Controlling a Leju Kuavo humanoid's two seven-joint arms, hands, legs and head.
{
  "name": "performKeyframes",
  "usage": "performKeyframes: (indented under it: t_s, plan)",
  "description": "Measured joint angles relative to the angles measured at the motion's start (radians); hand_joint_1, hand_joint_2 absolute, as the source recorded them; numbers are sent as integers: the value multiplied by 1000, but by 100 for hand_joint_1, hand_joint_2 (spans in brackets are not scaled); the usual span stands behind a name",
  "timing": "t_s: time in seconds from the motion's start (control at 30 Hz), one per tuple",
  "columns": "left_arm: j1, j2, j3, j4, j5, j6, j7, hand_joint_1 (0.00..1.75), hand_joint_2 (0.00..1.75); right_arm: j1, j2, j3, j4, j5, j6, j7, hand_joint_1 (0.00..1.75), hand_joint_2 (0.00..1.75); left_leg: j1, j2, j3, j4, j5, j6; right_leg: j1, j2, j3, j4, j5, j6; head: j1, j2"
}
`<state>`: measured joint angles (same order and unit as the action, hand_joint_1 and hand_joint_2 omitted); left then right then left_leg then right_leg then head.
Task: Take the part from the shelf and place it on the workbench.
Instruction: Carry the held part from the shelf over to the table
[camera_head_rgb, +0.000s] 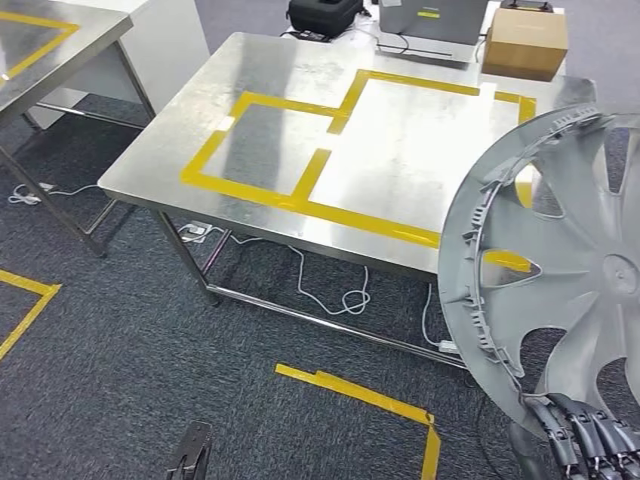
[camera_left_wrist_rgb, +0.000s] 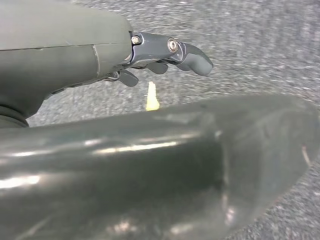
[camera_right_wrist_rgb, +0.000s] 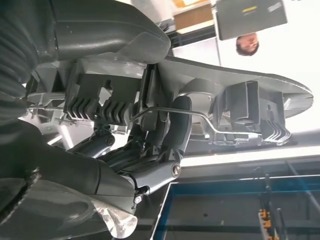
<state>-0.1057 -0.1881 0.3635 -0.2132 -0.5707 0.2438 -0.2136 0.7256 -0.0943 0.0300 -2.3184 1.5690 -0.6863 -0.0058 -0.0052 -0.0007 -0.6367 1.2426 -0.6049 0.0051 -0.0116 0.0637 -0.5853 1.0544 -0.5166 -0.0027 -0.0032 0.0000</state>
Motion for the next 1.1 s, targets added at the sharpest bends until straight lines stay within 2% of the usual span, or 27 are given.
performKeyframes:
  t_s: [0.03, 0.1, 0.13, 0.2, 0.23, 0.27, 0.33, 0.37, 0.4, 0.43, 0.47, 0.53, 0.6, 0.63, 0.73, 0.77, 0.83, 0.9, 0.93, 0.97, 1.0, 1.07, 1.1]
  plan:
    - [0, 1, 0, 0, 0, 0, 0, 0, 0, 0, 0, 0, 0, 0, 0, 0, 175, 175, 0, -20, 17, -62, 48, 8, -1, 12, 4, -1, -2, 1, 1, 0]
    - [-1, 3, 0, 0, 0, 1, 0, 0, 0, -3, 0, 0, 0, 0, 0, 1, 175, 175, -3, -65, 42, -158, 95, 26, -4, 35, 5, -2, -2, 7, 2, 0]
    - [0, 3, 0, 0, 0, 1, 0, 0, 0, -4, -1, 0, 0, 0, 0, 2, 175, 175, -5, -78, 47, -176, 99, 31, -8, 46, 2, -4, -2, 13, 3, 0]
    - [-1, 2, 0, 0, 0, 4, 1, 0, 0, -3, -1, 1, 0, 0, 0, 2, 175, 175, -7, -67, 54, -198, 106, 35, -12, 67, -2, -11, 1, 28, 1, 0]
    - [-3, 2, 0, 0, 0, 5, 1, 0, 0, -1, -1, 1, 1, 0, 0, 3, 175, 175, -5, -57, 60, -209, 113, 35, -11, 57, -4, -11, 0, 34, 1, 0]
    - [-6, 0, 0, 0, 0, 6, 1, 0, 0, 0, -2, 1, 1, 0, 0, 3, 175, 175, -2, -46, 66, -222, 119, 37, -9, 34, -13, 1, -11, 38, 3, 0]
    - [-9, -2, 0, 0, 0, 7, 2, 0, 0, -4, -7, 2, 2, 0, 0, 2, 175, 175, 0, -27, 73, -238, 127, 40, -7, -31, -53, 82, -62, 44, 7, 0]
    - [-7, -3, 0, 0, 0, 7, 2, 0, 0, -6, -10, 3, 3, 0, 0, 1, 175, 175, 0, -18, 73, -239, 127, 41, -8, -49, -83, 143, -94, 48, 9, 0]
    - [-5, -3, 0, 0, 0, 7, 3, 0, 0, -6, -12, 3, 4, 0, 0, 1, 175, 175, 0, -9, 72, -239, 127, 42, -9, -56, -107, 196, -115, 51, 9, 0]
    - [-4, -3, 0, 0, 0, 8, 4, 0, 0, -4, -13, 3, 6, 0, 1, 0, 175, 175, -1, -2, 71, -239, 127, 41, -9, -58, -117, 221, -119, 54, 8, 0]
    - [-3, -4, 0, 0, 0, 8, 4, 0, 0, -2, -14, 4, 8, 0, 1, 1, 175, 175, -1, 3, 71, -239, 127, 41, -9, -60, -108, 213, -105, 56, 9, 0]
    - [-5, -4, 0, 0, 0, 9, 4, 0, 0, 3, -16, 5, 10, 0, 2, 2, 175, 175, -1, 8, 72, -237, 126, 38, -9, -65, -35, 95, -47, 55, 9, 0]
    - [-6, -5, 1, 0, 0, 10, 4, 0, 0, 6, -17, 5, 11, 0, 2, 3, 175, 175, -5, 9, 72, -231, 122, 29, -7, -70, 33, -20, -16, 46, 8, 0]
    - [-6, -5, 1, 0, 0, 11, 4, 0, 0, 7, -17, 6, 11, 0, 2, 3, 175, 175, -7, 9, 72, -228, 120, 24, -5, -70, 45, -43, -15, 41, 7, 0]
    - [-6, -5, 1, 0, 2, 11, 2, 0, 0, 12, -18, 6, 11, 0, 2, 3, 175, 175, -5, 8, 72, -223, 115, 6, -4, -67, 52, -52, -13, 22, 7, 0]
    - [-6, -5, 1, 0, 3, 11, 2, 0, 0, 13, -18, 6, 11, 0, 2, 3, 175, 175, -4, 8, 67, -207, 103, 0, -6, -67, 56, -54, -10, 16, 5, 0]
    - [-5, -5, 2, 0, 5, 11, 0, 0, 0, 13, -18, 6, 11, 0, 3, 3, 175, 175, 1, 5, 29, -116, 49, -12, -9, -67, 61, -55, -7, 9, 1, 0]
    - [-4, -5, 3, 0, 5, 10, 0, 0, 0, 13, -18, 6, 12, 0, 3, 3, 175, 175, 5, 5, -33, 17, -9, -19, -9, -66, 62, -55, -8, 6, -1, 0]
    - [-3, -5, 3, 0, 5, 10, 0, 0, 0, 13, -18, 6, 13, 0, 3, 2, 175, 175, 6, 5, -54, 56, -16, -20, -9, -65, 64, -54, -10, 6, -1, 0]
    - [-3, -4, 3, 0, 5, 10, 0, 0, 0, 13, -18, 6, 14, 0, 3, 2, 175, 175, 6, 5, -59, 59, -1, -20, -8, -63, 67, -54, -13, 6, -1, 0]
    - [-3, -4, 3, 0, 5, 10, 0, 0, 0, 13, -18, 6, 14, 0, 3, 2, 175, 175, 6, 5, -46, 22, 32, -16, -8, -61, 71, -54, -16, 8, -1, 0]
    - [-3, -3, 3, 0, 5, 12, -1, 0, 0, 13, -18, 6, 14, 0, 4, 2, 175, 175, 3, 2, 12, -111, 107, -2, -8, -59, 79, -55, -26, 13, -1, 0]
    - [-4, -2, 4, 0, 4, 13, -2, 0, 0, 13, -18, 6, 15, 0, 4, 2, 175, 175, 0, 1, 38, -168, 124, 7, -7, -57, 81, -56, -31, 18, -1, 0]
